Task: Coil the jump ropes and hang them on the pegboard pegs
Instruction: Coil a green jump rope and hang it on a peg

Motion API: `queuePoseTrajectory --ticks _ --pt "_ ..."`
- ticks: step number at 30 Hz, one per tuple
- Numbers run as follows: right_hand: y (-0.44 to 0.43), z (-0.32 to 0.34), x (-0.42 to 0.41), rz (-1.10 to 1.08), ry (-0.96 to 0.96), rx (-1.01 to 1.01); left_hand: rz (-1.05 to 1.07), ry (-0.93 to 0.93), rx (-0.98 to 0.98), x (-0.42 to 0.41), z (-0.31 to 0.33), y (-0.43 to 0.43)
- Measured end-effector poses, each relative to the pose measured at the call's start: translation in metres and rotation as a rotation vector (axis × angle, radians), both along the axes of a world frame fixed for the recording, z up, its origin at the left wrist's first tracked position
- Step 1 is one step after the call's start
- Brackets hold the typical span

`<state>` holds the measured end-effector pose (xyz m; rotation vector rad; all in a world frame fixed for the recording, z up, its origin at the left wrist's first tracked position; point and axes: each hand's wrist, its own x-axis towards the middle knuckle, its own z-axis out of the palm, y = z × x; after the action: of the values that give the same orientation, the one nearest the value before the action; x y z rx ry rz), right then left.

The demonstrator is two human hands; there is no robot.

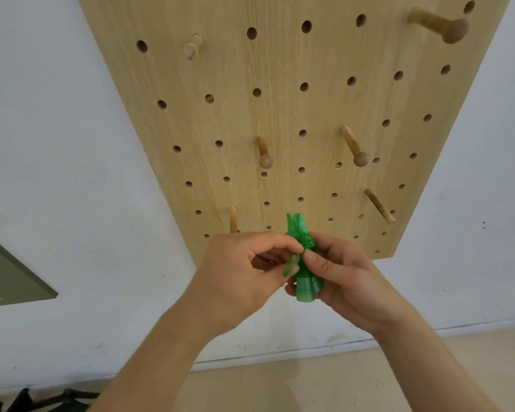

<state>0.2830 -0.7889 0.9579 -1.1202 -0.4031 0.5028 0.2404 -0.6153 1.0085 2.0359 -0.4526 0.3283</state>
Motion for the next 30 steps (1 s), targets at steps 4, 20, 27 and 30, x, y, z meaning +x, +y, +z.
queuePoseTrajectory --ticks 4,20,27,30 --pt "0.001 -0.003 0.001 0.057 0.062 0.114 -0.103 -0.130 0.307 0.002 0.011 0.008" --pt "0.016 -0.015 0.005 0.221 0.140 0.446 0.169 0.278 -0.759 0.002 -0.007 -0.006" --pt "0.017 -0.015 0.005 0.119 0.037 0.301 0.348 0.112 -0.097 0.003 -0.012 -0.006" --pt "0.017 -0.012 0.003 0.093 -0.036 0.213 0.388 0.013 0.212 0.003 -0.011 -0.004"
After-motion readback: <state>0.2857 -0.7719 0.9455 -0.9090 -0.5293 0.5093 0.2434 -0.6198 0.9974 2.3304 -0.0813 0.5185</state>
